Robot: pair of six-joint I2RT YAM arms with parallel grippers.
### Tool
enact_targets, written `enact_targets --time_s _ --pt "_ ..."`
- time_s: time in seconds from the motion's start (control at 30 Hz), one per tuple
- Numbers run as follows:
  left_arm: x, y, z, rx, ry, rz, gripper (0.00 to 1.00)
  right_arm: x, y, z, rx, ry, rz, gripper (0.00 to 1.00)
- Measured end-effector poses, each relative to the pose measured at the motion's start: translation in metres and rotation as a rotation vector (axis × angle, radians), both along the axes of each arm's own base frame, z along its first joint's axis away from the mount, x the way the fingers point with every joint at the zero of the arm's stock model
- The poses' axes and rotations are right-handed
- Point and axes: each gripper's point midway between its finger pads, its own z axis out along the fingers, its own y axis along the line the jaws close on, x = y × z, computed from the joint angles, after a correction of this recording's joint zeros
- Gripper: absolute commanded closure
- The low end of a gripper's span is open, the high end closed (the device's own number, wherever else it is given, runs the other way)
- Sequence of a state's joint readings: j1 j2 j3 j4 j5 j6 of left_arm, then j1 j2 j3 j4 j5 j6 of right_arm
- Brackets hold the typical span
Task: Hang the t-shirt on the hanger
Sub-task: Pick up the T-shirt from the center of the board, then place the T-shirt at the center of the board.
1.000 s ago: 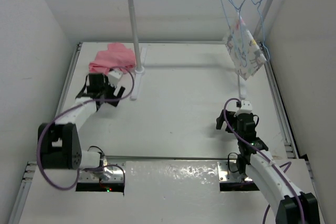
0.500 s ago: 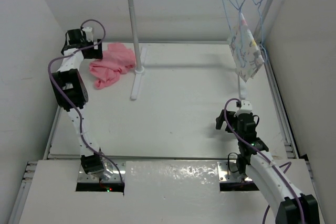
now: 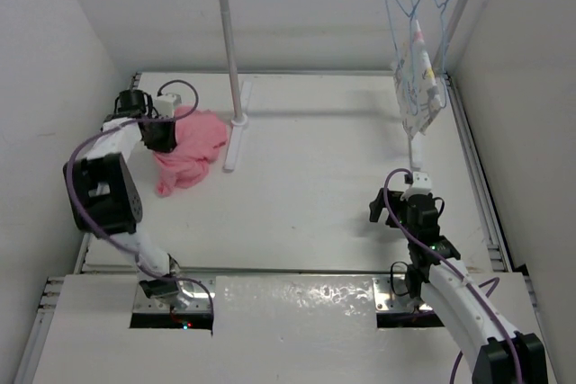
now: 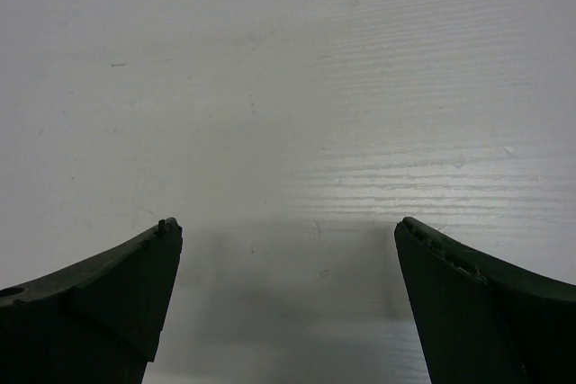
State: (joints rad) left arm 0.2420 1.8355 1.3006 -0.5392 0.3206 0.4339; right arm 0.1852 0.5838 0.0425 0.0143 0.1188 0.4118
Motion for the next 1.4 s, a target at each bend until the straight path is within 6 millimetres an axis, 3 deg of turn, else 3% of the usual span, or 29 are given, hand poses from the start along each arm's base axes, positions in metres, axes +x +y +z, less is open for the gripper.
enact_targets --time_s 0.1,0.2,0.27,0.3,0.37,0.4,0.47,0.5,0.53,0.6,0.7,0.77,0.8,0.87,0.9,0.97,1.0,1.1,1.17,1.23,1.3,1.4 --pt "-0.036 -0.013 0.049 0.03 -0.065 -0.103 1.0 0.0 0.002 0.0 0.006 0.002 0.011 0.01" --pt "-0.061 -0.039 0.118 0.103 -0.22 -0.243 1.0 -0.001 0.005 -0.001 0.011 0.011 0.029 0.01" --pt "-0.078 -0.086 0.164 0.145 -0.343 -0.384 1.0 -0.002 0.009 -0.001 0.017 0.029 0.05 0.01" --pt "-0.088 -0.12 0.182 0.14 -0.405 -0.486 1.0 -0.002 0.011 -0.001 0.02 0.039 0.061 0.01" --pt "-0.109 -0.182 0.199 0.096 -0.463 -0.667 1.0 -0.001 0.015 0.003 0.029 0.051 0.083 0.01" --pt "-0.118 -0.206 0.198 0.072 -0.46 -0.737 1.0 0.0 0.018 0.004 0.033 0.059 0.095 0.01" --pt "-0.131 -0.237 0.188 0.051 -0.42 -0.813 1.0 -0.001 0.022 0.004 0.042 0.078 0.113 0.01" --pt "-0.132 -0.248 0.177 0.053 -0.382 -0.834 0.77 -0.002 0.022 0.002 0.043 0.094 0.117 0.01" --pt "-0.131 -0.26 0.165 0.055 -0.341 -0.858 0.62 -0.003 0.022 0.0 0.041 0.113 0.115 0.01" --pt "-0.129 -0.281 0.137 0.055 -0.252 -0.902 0.01 -0.005 0.02 -0.004 0.034 0.149 0.106 0.01" --pt "-0.138 -0.298 0.071 0.056 -0.035 -0.955 0.0 -0.009 0.018 -0.007 0.027 0.175 0.095 0.01" --pt "-0.145 -0.294 0.056 0.072 0.018 -0.963 0.0 -0.01 0.018 -0.006 0.027 0.179 0.096 0.01" --pt "-0.146 -0.29 0.055 0.085 0.01 -0.956 0.0 -0.009 0.019 -0.003 0.031 0.176 0.104 0.01" --pt "-0.141 -0.28 0.065 0.103 -0.051 -0.919 0.01 -0.005 0.027 0.004 0.054 0.166 0.143 0.17" --pt "-0.136 -0.273 0.074 0.101 -0.088 -0.89 0.04 -0.003 0.034 0.008 0.076 0.161 0.171 0.3" --pt "-0.124 -0.257 0.092 0.084 -0.155 -0.823 0.13 0.004 0.05 0.016 0.128 0.159 0.23 0.39" --pt "-0.117 -0.249 0.1 0.077 -0.183 -0.79 0.14 0.009 0.058 0.022 0.156 0.149 0.258 0.39" --pt "-0.099 -0.226 0.103 0.079 -0.23 -0.706 0.1 0.02 0.086 0.026 0.191 0.176 0.345 0.19" --pt "-0.101 -0.219 0.086 0.082 -0.2 -0.692 0.06 0.026 0.112 0.032 0.177 0.187 0.429 0.12" --pt "-0.112 -0.217 0.063 0.075 -0.134 -0.703 0.03 0.037 0.137 0.043 0.163 0.175 0.497 0.11" --pt "-0.12 -0.217 0.042 0.063 -0.074 -0.714 0.03 0.059 0.16 0.053 0.156 0.161 0.536 0.12" --pt "-0.121 -0.221 0.022 0.042 -0.021 -0.726 0.04 0.095 0.176 0.053 0.139 0.169 0.529 0.15"
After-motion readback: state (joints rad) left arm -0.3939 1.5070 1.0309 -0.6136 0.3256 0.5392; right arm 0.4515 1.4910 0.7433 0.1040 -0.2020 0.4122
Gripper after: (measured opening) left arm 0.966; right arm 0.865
